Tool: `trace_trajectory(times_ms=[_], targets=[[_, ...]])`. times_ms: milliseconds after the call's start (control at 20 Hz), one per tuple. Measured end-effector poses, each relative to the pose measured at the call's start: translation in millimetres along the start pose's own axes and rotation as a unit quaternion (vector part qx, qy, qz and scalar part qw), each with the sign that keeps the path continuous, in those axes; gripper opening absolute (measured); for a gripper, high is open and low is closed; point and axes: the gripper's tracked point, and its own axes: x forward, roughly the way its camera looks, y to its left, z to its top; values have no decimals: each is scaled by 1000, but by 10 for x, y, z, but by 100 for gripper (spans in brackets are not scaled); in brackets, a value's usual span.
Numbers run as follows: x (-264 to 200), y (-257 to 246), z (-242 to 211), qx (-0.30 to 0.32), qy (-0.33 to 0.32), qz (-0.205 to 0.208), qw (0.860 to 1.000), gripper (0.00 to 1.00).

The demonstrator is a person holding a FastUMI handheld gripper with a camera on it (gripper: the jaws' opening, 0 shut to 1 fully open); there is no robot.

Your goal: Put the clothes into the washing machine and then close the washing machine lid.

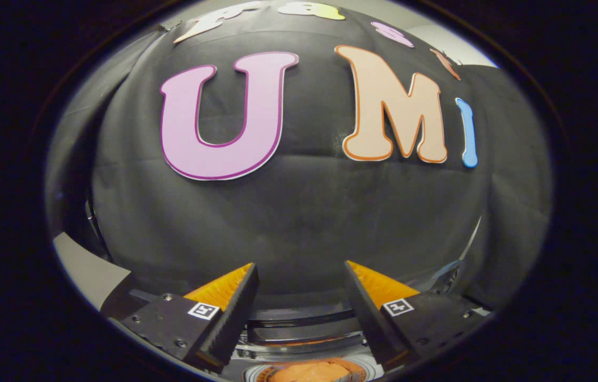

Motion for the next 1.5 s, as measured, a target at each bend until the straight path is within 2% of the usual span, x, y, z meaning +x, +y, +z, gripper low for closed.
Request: trace_trajectory(times_ms=[450,1250,1400,1500], targets=[[-355,-63,-82,1,-26,-13,1000,96],[-863,-145,-355,4,-53,-12,999,96],[-1047,-206,-526,13,-77,-18,997,96],[-1115,-302,-1060,30,-16,-26,999,98]])
